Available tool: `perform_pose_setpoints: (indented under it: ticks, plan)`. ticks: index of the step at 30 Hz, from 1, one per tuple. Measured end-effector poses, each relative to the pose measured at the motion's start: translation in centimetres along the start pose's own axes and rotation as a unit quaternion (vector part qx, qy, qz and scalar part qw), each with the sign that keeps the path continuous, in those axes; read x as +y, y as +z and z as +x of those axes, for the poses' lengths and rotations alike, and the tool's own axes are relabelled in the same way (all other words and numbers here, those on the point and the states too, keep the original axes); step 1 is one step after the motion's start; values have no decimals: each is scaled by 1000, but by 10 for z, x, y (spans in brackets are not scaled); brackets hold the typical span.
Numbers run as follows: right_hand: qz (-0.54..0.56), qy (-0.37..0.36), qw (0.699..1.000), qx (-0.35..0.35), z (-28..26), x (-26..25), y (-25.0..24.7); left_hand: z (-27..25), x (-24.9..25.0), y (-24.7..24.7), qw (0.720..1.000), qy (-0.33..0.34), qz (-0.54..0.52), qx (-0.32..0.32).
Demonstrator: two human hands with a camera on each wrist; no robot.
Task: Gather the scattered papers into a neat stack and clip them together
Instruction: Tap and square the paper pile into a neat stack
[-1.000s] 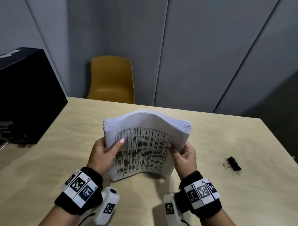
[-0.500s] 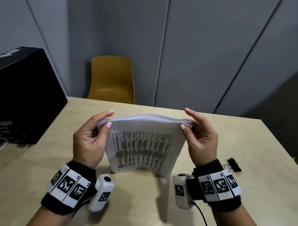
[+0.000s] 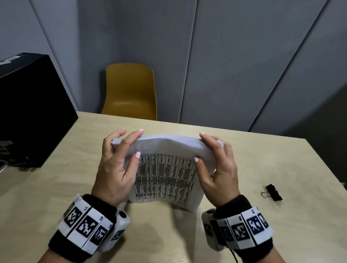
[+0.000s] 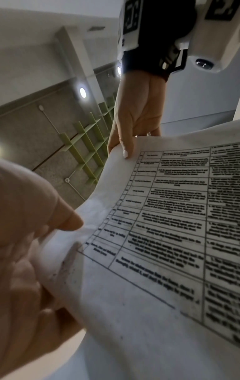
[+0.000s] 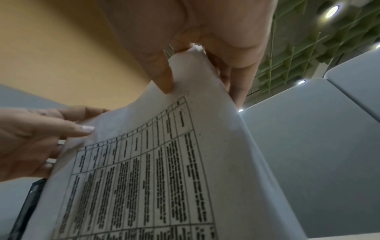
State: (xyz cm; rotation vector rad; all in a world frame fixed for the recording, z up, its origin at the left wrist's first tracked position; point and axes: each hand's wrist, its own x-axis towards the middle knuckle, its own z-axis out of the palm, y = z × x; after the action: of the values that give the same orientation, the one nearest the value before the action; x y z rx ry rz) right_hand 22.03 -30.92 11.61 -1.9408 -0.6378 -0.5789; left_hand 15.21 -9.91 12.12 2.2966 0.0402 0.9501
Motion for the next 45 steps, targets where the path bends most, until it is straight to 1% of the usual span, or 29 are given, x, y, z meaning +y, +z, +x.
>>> perform_pose_setpoints:
  ticks: [6, 9, 12, 15, 18, 20, 21, 22, 24, 25, 26, 27, 29, 30, 32, 33, 35, 36, 38, 40, 41, 43, 45]
  plan:
    - [-2, 7, 1000, -3, -1, -2, -3, 5, -1, -5, 999, 0, -34, -20]
    - [15, -5, 1000, 1, 4, 0, -9, 10, -3, -13, 998, 3, -47, -42]
    - [10, -26, 999, -18, 7, 4, -14, 14, -5, -21, 997, 2, -43, -67]
    - [33, -31, 999, -14, 10, 9, -18, 15, -7, -26, 996, -14, -73, -53]
    - [58, -17, 998, -6, 14, 12, -20, 15, -8, -26, 993, -42, -106, -33]
    - [123, 14, 992, 4, 14, 11, -19, 16, -10, -23, 990, -66, -123, -19]
    - [181, 38, 983, 10, 14, 11, -19, 17, -11, -22, 984, -85, -154, -14]
    - [238, 63, 969, 15, 14, 12, -18, 18, -14, -20, 973, -112, -203, -17]
    - [327, 124, 937, 12, 14, 19, -15, 19, -21, -14, 933, -178, -308, -59]
    - [350, 164, 922, -6, 13, 26, -12, 18, -25, -10, 915, -203, -339, -88]
    - [353, 199, 914, -38, 12, 31, -9, 15, -29, -6, 902, -223, -352, -116]
    - [333, 224, 913, -76, 11, 37, -5, 11, -34, 0, 895, -246, -345, -139]
    - [266, 246, 923, -132, 7, 46, 5, 1, -42, 13, 892, -282, -317, -154]
    - [254, 254, 923, -140, 4, 49, 9, -3, -45, 19, 893, -290, -313, -142]
    - [264, 251, 922, -129, 0, 50, 14, -5, -47, 28, 894, -292, -321, -109]
    - [277, 238, 923, -124, -1, 48, 13, -3, -45, 29, 897, -283, -323, -101]
    - [300, 217, 922, -118, -1, 47, 11, -1, -41, 26, 901, -254, -336, -101]
    - [308, 219, 919, -113, -2, 49, 10, -2, -41, 24, 898, -249, -347, -106]
    - [305, 242, 913, -119, -11, 55, 12, -9, -45, 23, 889, -260, -355, -126]
    - [287, 275, 906, -145, -23, 61, 17, -24, -52, 29, 883, -279, -344, -154]
    - [275, 288, 904, -155, -28, 63, 19, -30, -55, 32, 880, -297, -338, -153]
    - [275, 285, 904, -157, -31, 63, 20, -33, -57, 37, 872, -325, -342, -129]
    - [293, 275, 904, -149, -27, 63, 19, -28, -55, 36, 878, -327, -329, -120]
